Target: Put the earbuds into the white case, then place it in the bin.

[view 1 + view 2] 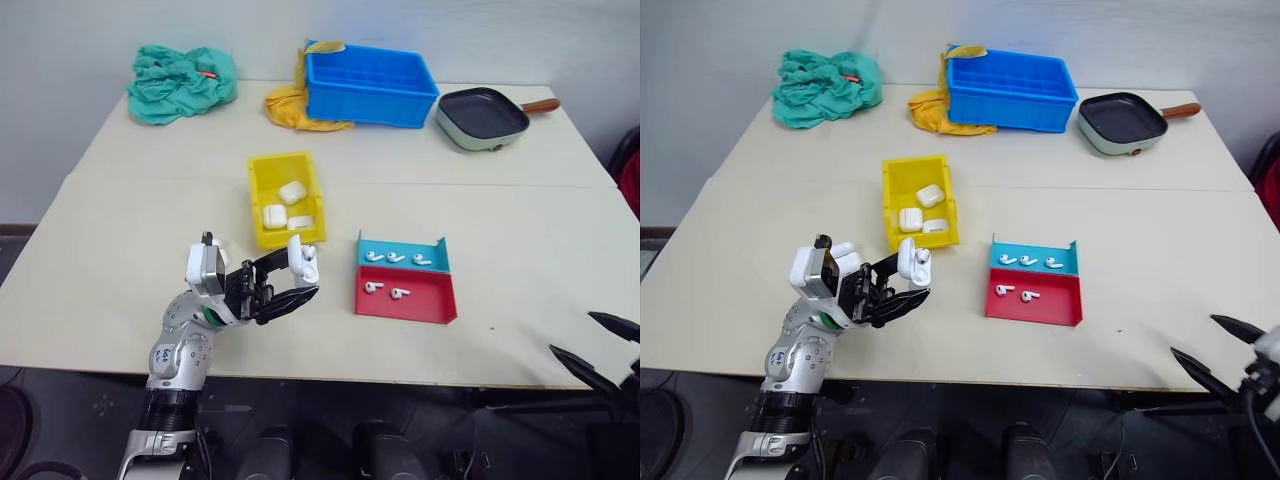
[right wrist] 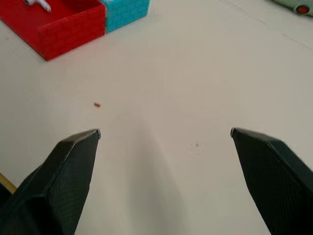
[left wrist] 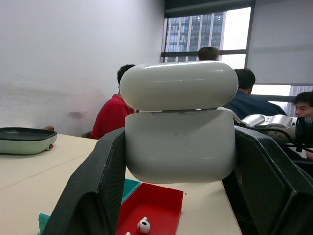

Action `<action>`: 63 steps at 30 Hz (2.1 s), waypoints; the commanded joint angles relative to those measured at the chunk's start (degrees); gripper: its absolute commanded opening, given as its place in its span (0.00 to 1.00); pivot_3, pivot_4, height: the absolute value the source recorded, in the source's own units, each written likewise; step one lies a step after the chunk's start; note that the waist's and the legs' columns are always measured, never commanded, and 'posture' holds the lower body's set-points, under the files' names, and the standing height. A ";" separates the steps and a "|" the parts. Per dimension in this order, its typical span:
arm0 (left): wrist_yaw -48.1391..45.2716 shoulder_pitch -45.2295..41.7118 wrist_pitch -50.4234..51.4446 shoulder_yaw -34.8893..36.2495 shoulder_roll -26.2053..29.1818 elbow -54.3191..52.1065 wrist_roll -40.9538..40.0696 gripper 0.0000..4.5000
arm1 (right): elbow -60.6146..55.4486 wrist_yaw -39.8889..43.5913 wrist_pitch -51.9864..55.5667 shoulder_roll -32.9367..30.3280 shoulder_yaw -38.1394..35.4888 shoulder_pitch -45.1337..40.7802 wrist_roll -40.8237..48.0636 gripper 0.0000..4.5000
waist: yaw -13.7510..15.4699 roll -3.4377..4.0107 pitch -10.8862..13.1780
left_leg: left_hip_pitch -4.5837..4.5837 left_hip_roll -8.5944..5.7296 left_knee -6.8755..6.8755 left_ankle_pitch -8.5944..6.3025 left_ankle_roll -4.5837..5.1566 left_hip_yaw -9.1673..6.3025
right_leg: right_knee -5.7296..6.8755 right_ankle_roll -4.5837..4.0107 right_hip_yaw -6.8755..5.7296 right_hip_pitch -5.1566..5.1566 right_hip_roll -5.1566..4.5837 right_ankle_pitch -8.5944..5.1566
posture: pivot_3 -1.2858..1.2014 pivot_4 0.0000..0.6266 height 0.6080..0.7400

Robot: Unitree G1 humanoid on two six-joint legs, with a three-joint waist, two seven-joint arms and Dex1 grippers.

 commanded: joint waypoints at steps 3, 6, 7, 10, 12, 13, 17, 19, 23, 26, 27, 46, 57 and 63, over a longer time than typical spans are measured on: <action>1.56 0.84 -0.27 -0.22 0.12 -3.83 -0.06 0.62 | -8.02 -2.82 8.88 -8.31 9.05 -14.13 -1.03 0.98 | -0.09 0.10 -0.04 | 0.00 0.00 0.04 0.02 -0.03 -0.01 | 0.06 0.00 0.00 -0.04 0.00 0.00 | 0.52 0.24 1.00; 2.28 0.61 -0.39 -0.44 -0.04 -3.97 0.03 0.62 | -9.28 0.22 15.67 -12.25 17.46 -25.98 0.02 0.98 | 0.49 0.09 -0.04 | -0.17 0.00 0.10 0.02 -0.04 -0.03 | 0.15 0.00 -0.01 -0.28 -0.01 0.00 | 0.52 0.24 1.00; 2.48 0.54 -0.45 -0.50 -0.11 -3.99 0.06 0.62 | -9.18 1.15 18.45 -13.04 21.00 -30.60 -0.25 0.98 | 0.59 0.09 -0.04 | -0.21 0.00 0.10 0.02 -0.04 -0.04 | 0.16 0.01 -0.02 -0.32 -0.01 0.01 | 0.52 0.24 1.00; 2.93 0.49 -0.61 -0.64 -0.28 -4.10 0.12 0.62 | -7.64 4.07 23.41 -13.54 30.81 -42.30 -3.10 0.98 | 1.18 0.07 -0.03 | -0.35 -0.02 0.09 0.02 -0.04 -0.15 | 0.11 0.01 -0.11 -0.41 -0.06 0.01 | 0.52 0.24 1.00; 3.22 0.65 -0.69 -0.76 -0.42 -4.32 0.14 0.62 | -5.50 6.45 25.94 -12.86 36.58 -48.98 -5.03 0.98 | 1.40 0.07 -0.02 | -0.39 -0.02 0.08 0.00 -0.05 -0.18 | 0.06 0.01 -0.15 -0.44 -0.06 0.01 | 0.52 0.24 1.00; 3.43 0.77 -0.70 -0.80 -0.51 -4.46 0.11 0.62 | -4.33 7.17 27.11 -12.53 38.94 -51.53 -6.05 0.98 | 1.55 0.06 -0.02 | -0.41 -0.03 0.08 0.00 -0.05 -0.18 | 0.05 0.01 -0.15 -0.45 -0.07 0.01 | 0.52 0.24 1.00; 3.85 1.48 -0.49 -1.26 -0.65 -5.32 0.10 0.62 | 1.57 10.71 27.68 -10.73 47.37 -59.61 -11.28 0.85 | 1.79 0.05 -0.01 | -0.49 -0.05 0.09 -0.01 -0.04 -0.23 | 0.01 0.01 -0.20 -0.49 -0.09 0.01 | 0.52 0.24 1.00; 3.84 1.61 -0.43 -1.46 -0.61 -5.52 0.14 0.62 | 5.38 10.57 26.85 -9.16 50.23 -62.90 -14.56 0.69 | 1.68 0.04 -0.01 | -0.50 -0.06 0.08 -0.01 -0.03 -0.22 | 0.00 0.01 -0.20 -0.50 -0.09 0.01 | 0.52 0.24 1.00; 4.17 1.39 -0.55 -1.65 -0.59 -5.53 0.14 0.62 | 10.91 11.67 25.28 -7.07 54.53 -67.05 -19.64 0.54 | 1.65 0.04 -0.01 | -0.50 -0.05 0.09 -0.01 -0.05 -0.22 | 0.04 0.01 -0.24 -0.53 -0.08 0.01 | 0.52 0.24 1.00; 4.57 1.39 -0.72 -1.90 -0.72 -5.87 0.24 0.62 | 13.32 13.59 25.32 -5.69 56.82 -68.98 -21.94 0.54 | 1.51 0.04 -0.01 | -0.51 -0.06 0.09 -0.01 -0.05 -0.21 | 0.04 0.01 -0.24 -0.54 -0.08 0.01 | 0.52 0.24 1.00; 4.68 1.42 -0.77 -1.95 -0.74 -5.99 0.27 0.62 | 14.19 14.00 24.81 -5.26 57.45 -69.56 -22.85 0.54 | 1.48 0.04 -0.01 | -0.51 -0.05 0.09 -0.01 -0.05 -0.22 | 0.05 0.01 -0.27 -0.54 -0.08 0.01 | 0.52 0.24 1.00; 6.71 3.26 -1.14 -2.93 -0.82 -8.54 0.54 0.62 | 26.52 17.46 18.77 0.61 61.71 -75.27 -33.31 0.54 | 0.31 0.04 -0.01 | -0.51 -0.05 0.11 0.00 -0.08 -0.22 | 0.13 0.01 -0.28 -0.57 -0.08 0.01 | 0.52 0.24 1.00; 6.70 3.02 -0.99 -2.29 -0.08 -8.20 0.18 0.62 | 28.35 18.05 17.76 1.76 61.48 -75.46 -34.70 0.10 | 0.32 0.04 -0.01 | -0.50 -0.05 0.13 0.00 -0.09 -0.22 | 0.16 0.01 -0.28 -0.57 -0.08 0.01 | 0.52 0.24 1.00; 6.65 3.03 -0.93 -2.18 0.12 -8.18 0.01 0.62 | 28.06 17.85 17.42 1.79 61.16 -74.69 -34.50 0.10 | 0.32 0.04 -0.01 | -0.50 -0.05 0.13 0.00 -0.09 -0.22 | 0.16 0.01 -0.28 -0.57 -0.08 0.01 | 0.52 0.24 1.00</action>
